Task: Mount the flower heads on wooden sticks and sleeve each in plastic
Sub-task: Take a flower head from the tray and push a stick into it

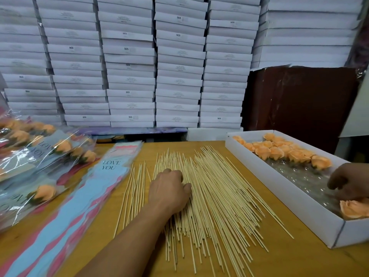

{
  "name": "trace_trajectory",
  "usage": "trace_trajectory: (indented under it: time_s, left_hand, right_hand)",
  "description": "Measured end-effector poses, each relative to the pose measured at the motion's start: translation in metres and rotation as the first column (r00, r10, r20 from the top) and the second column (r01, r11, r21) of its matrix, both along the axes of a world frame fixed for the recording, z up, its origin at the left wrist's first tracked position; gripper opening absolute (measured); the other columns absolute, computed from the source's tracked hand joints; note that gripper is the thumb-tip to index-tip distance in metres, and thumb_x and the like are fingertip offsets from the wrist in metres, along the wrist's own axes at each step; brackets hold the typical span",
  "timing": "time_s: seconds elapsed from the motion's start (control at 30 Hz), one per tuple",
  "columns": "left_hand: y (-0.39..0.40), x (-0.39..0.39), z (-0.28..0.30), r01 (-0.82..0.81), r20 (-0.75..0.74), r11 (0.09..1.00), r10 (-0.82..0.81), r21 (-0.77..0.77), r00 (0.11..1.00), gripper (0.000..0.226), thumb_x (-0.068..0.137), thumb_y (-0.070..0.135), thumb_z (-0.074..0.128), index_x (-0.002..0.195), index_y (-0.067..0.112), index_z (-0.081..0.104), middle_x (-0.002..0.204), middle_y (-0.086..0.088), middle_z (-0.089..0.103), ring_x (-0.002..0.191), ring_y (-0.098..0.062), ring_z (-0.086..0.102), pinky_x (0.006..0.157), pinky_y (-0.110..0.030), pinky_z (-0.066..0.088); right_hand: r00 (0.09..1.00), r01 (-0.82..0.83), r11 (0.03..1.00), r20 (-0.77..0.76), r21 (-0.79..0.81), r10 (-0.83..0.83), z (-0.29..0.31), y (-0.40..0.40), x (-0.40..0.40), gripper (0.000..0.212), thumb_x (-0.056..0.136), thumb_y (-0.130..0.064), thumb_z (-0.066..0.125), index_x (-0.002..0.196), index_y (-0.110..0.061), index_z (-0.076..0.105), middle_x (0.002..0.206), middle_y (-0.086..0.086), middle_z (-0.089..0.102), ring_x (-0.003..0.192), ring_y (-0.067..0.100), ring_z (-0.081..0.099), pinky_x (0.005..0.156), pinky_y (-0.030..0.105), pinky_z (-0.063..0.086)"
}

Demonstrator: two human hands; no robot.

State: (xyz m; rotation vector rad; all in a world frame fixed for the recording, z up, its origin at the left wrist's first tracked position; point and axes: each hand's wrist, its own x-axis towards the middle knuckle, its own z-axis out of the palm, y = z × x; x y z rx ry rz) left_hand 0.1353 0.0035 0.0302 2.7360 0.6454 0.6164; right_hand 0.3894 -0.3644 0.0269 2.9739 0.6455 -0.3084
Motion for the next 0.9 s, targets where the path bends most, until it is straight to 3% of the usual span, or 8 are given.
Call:
trace_trajectory:
  time_s: [0.03,0.13,0.17,0.3,0.47,0.67,0.8,0.9]
  left_hand:
    - [0.000,0.000,0.000,0.001,0.000,1.000,-0.001,-0.003,1.000,0.034,0.093,0.046,0.059,0.113,0.019,0.067,0.115,-0.002,0.061,0.101,-0.022,0.059,0.087,-0.039,0.053]
    - [0.000,0.000,0.000,0.003,-0.002,1.000,-0.003,-0.005,1.000,0.034,0.093,0.046,0.058,0.112,0.019,0.067,0.114,-0.002,0.061,0.100,-0.022,0.059,0.088,-0.040,0.053]
    - [0.000,0.000,0.000,0.001,-0.004,1.000,-0.001,-0.004,1.000,0.034,0.093,0.046,0.058,0.112,0.019,0.067,0.114,-0.002,0.061,0.101,-0.022,0.059,0.088,-0.040,0.053]
    - [0.001,0.000,0.000,-0.001,-0.004,1.000,0.001,-0.001,1.000,0.032,0.093,0.045,0.058,0.110,0.019,0.067,0.114,-0.002,0.062,0.101,-0.023,0.059,0.088,-0.040,0.052]
    - [-0.001,0.000,0.002,0.041,0.072,0.999,-0.038,-0.030,0.997,0.041,0.095,0.047,0.057,0.126,0.019,0.061,0.121,-0.002,0.062,0.103,-0.021,0.061,0.089,-0.038,0.052]
    - [-0.006,-0.005,0.009,0.228,0.280,0.965,-0.186,-0.126,0.942,0.053,0.091,0.057,0.061,0.133,0.025,0.055,0.097,0.012,0.060,0.087,-0.005,0.059,0.079,-0.028,0.051]
    - [-0.009,-0.007,0.011,0.379,0.333,0.902,-0.298,-0.209,0.895,0.059,0.083,0.059,0.068,0.135,0.034,0.054,0.095,0.018,0.061,0.085,0.002,0.060,0.078,-0.022,0.055]
    - [-0.011,-0.007,0.011,0.470,0.385,0.855,-0.367,-0.219,0.847,0.055,0.082,0.053,0.073,0.131,0.035,0.057,0.095,0.018,0.063,0.088,0.003,0.059,0.074,-0.020,0.053]
  right_hand:
    - [0.998,0.046,0.998,-0.040,-0.036,-0.048,0.011,0.006,-0.003,0.023,0.071,-0.053,0.085,0.078,-0.048,0.063,0.085,-0.023,0.061,0.080,0.000,0.064,0.065,0.009,0.048]
    - [0.998,0.026,0.967,0.046,0.253,-0.039,-0.008,-0.019,0.001,0.019,0.059,-0.050,0.089,0.066,-0.050,0.072,0.074,-0.028,0.068,0.076,-0.008,0.066,0.059,0.011,0.049]
    - [0.991,0.117,0.963,-0.088,0.241,-0.098,0.008,-0.030,-0.006,0.025,0.049,-0.048,0.090,0.064,-0.053,0.071,0.073,-0.032,0.068,0.073,-0.009,0.066,0.058,0.014,0.053]
    - [0.980,0.187,0.942,0.020,0.280,-0.200,0.052,-0.044,-0.007,0.014,0.044,-0.032,0.079,0.057,-0.029,0.075,0.059,0.001,0.071,0.056,0.019,0.070,0.059,0.041,0.061]
    - [0.957,0.026,0.838,0.230,0.545,-0.179,0.110,0.024,-0.071,0.022,0.080,-0.017,0.080,0.087,-0.035,0.070,0.082,-0.005,0.065,0.058,0.017,0.067,0.046,0.029,0.050]
    - [0.996,-0.074,0.615,0.088,0.785,0.008,0.121,0.120,-0.156,0.045,0.074,-0.012,0.082,0.110,-0.033,0.065,0.098,0.002,0.067,0.057,0.015,0.073,0.064,0.037,0.062]
    - [0.996,-0.047,0.602,-0.011,0.797,0.092,0.102,0.172,-0.174,0.059,0.074,-0.012,0.083,0.128,-0.024,0.062,0.098,0.001,0.065,0.061,0.010,0.073,0.061,0.027,0.061]
    - [0.989,-0.031,0.625,-0.066,0.780,0.131,0.085,0.204,-0.178,0.068,0.073,-0.019,0.084,0.136,-0.014,0.058,0.097,0.004,0.070,0.070,0.014,0.074,0.077,0.037,0.062]
